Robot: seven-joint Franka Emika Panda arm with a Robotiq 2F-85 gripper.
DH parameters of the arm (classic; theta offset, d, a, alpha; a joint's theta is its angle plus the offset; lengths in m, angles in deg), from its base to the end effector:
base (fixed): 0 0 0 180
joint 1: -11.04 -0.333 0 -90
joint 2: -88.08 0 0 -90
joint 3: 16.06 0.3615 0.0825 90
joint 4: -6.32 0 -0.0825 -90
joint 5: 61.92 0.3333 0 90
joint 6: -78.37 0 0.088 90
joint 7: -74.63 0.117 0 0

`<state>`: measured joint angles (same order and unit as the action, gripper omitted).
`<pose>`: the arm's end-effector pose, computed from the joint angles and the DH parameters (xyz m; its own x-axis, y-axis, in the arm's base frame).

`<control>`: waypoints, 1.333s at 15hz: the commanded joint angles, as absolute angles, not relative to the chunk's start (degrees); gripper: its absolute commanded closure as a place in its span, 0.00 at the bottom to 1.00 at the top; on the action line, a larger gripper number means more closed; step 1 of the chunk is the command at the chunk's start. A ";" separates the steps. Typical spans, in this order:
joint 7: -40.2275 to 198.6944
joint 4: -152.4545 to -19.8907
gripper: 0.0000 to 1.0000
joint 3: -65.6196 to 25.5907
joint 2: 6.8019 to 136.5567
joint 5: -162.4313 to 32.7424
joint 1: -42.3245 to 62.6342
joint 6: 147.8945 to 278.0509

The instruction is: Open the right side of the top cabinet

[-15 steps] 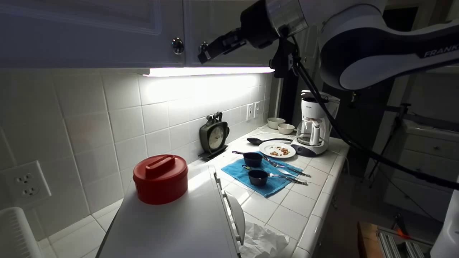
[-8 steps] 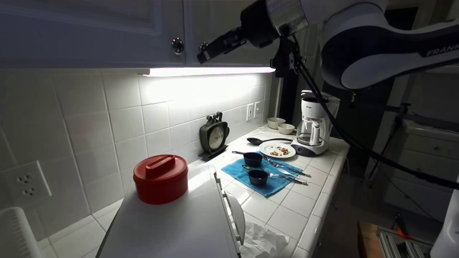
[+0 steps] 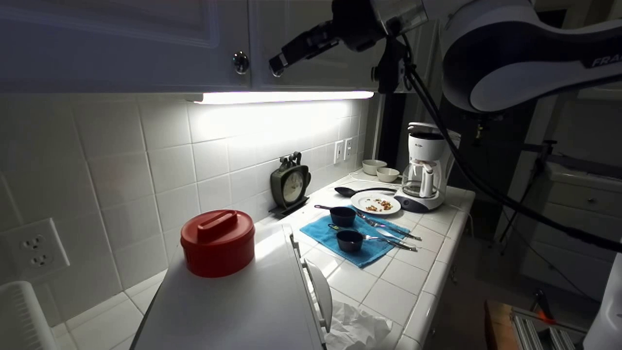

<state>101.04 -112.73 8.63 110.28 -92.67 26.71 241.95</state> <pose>0.4203 0.1477 0.7452 0.3673 0.2502 0.8958 0.0137 -0.9645 0.2638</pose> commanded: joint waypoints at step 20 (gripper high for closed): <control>100.47 -110.53 0.18 9.60 107.72 -93.30 28.76 239.90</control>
